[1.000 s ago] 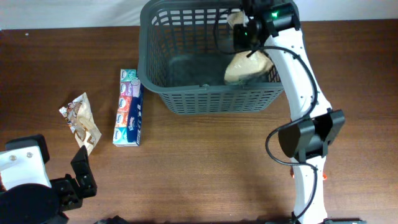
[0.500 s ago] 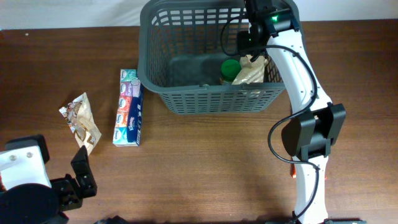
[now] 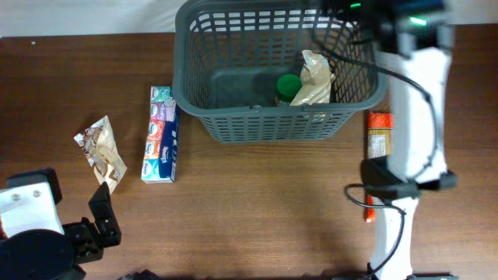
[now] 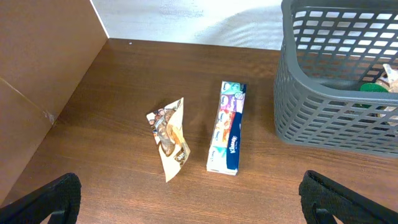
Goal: Pack container
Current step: 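Open the right gripper and withdraw it to the right, then lower the right gripper onto the orange pasta packet and grasp it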
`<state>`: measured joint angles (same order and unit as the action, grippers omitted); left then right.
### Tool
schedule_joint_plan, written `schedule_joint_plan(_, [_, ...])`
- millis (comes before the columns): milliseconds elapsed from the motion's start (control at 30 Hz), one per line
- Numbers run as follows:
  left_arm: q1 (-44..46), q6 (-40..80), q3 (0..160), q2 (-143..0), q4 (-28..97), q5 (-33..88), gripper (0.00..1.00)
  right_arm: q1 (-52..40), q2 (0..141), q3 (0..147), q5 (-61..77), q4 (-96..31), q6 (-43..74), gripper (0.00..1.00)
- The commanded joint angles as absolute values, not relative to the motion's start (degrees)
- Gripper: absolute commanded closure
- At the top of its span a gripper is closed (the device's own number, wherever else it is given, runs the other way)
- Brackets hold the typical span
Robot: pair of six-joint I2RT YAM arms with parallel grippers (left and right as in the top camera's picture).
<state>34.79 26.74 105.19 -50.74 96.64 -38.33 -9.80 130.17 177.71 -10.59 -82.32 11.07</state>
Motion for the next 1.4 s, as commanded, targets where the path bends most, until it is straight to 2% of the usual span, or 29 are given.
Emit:
schedule_joint_plan(0, [34.4, 26.0, 105.0, -50.8, 96.7, -38.1, 0.00, -3.4, 126.2, 179.6, -14.2, -86.8, 9.7, 0.01])
schedule_joint_plan(167, [34.4, 26.0, 105.0, -50.8, 96.7, -38.1, 0.00, 5.8, 124.3, 179.6, -13.7, -97.3, 9.9, 0.01])
schedule_joint_plan(367, [34.4, 26.0, 105.0, -50.8, 96.7, -38.1, 0.00, 12.7, 122.8, 172.9, 2.0, -97.3, 5.9, 0.01])
schedule_joint_plan(567, [34.4, 26.0, 105.0, -50.8, 96.7, -38.1, 0.00, 14.1, 118.8, 158.1, 0.0, -97.3, 1.7, 0.01])
schedule_joint_plan(667, [34.4, 26.0, 105.0, -50.8, 96.7, -38.1, 0.00, 14.1, 113.9, 148.2, -3.9, -97.3, 0.7, 0.01])
schedule_joint_plan(967, [34.4, 26.0, 105.0, -50.8, 96.7, -38.1, 0.00, 15.2, 98.3, 123.7, -3.3, -96.6, 0.6, 0.01])
schedule_joint_plan(1233, [34.4, 26.0, 105.0, -50.8, 96.7, -38.1, 0.00, 16.2, 96.8, 109.2, 2.2, -93.3, -2.2, 0.01])
schedule_joint_plan(1367, [34.4, 26.0, 105.0, -50.8, 96.7, -38.1, 0.00, 16.1, 96.8, 99.5, 4.9, -86.0, -5.6, 0.01])
